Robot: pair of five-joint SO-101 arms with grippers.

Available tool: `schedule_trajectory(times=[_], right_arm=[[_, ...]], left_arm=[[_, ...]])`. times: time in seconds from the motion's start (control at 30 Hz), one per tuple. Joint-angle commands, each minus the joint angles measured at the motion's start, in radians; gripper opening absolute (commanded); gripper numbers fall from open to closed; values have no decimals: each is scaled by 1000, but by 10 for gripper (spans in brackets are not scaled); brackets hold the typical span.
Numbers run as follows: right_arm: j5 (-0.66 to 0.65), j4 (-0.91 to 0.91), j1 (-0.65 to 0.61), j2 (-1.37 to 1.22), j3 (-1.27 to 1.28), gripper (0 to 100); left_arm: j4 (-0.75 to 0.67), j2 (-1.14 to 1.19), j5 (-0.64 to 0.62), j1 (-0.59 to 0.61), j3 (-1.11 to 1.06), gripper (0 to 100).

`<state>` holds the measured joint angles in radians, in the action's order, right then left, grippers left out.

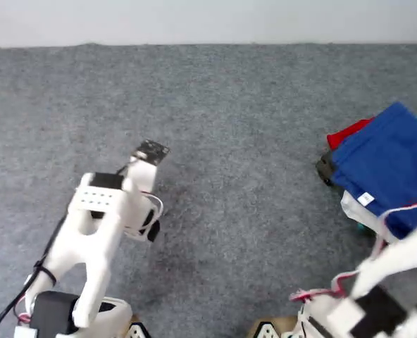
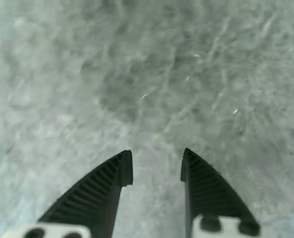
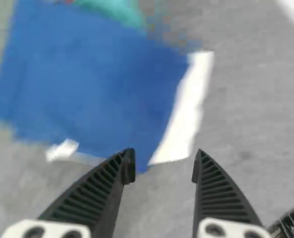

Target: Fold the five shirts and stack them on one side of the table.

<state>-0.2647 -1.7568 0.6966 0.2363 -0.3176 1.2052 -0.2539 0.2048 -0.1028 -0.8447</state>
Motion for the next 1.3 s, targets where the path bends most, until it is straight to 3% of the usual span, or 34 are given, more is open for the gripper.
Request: schedule_trajectory(times=[0.0, 0.17, 0.4, 0.77, 0.97, 1.27], right_arm=[[-18, -18, -269, 136, 376, 195], [-18, 269, -544, 160, 881, 195], [-18, 662, -641, 162, 1293, 195], [-18, 711, -630, 160, 1471, 196], [-38, 840, -498, 173, 1564, 196], [-38, 832, -492, 160, 1553, 196]], left_arm=[[-117, -28, 11, -46, -71, 171], [-311, -28, 11, -52, -197, 171], [-387, -29, 9, -52, -248, 171], [-302, -34, 9, -51, -329, 171], [-305, -28, 9, -49, -326, 171], [-305, -28, 9, -49, -326, 171]])
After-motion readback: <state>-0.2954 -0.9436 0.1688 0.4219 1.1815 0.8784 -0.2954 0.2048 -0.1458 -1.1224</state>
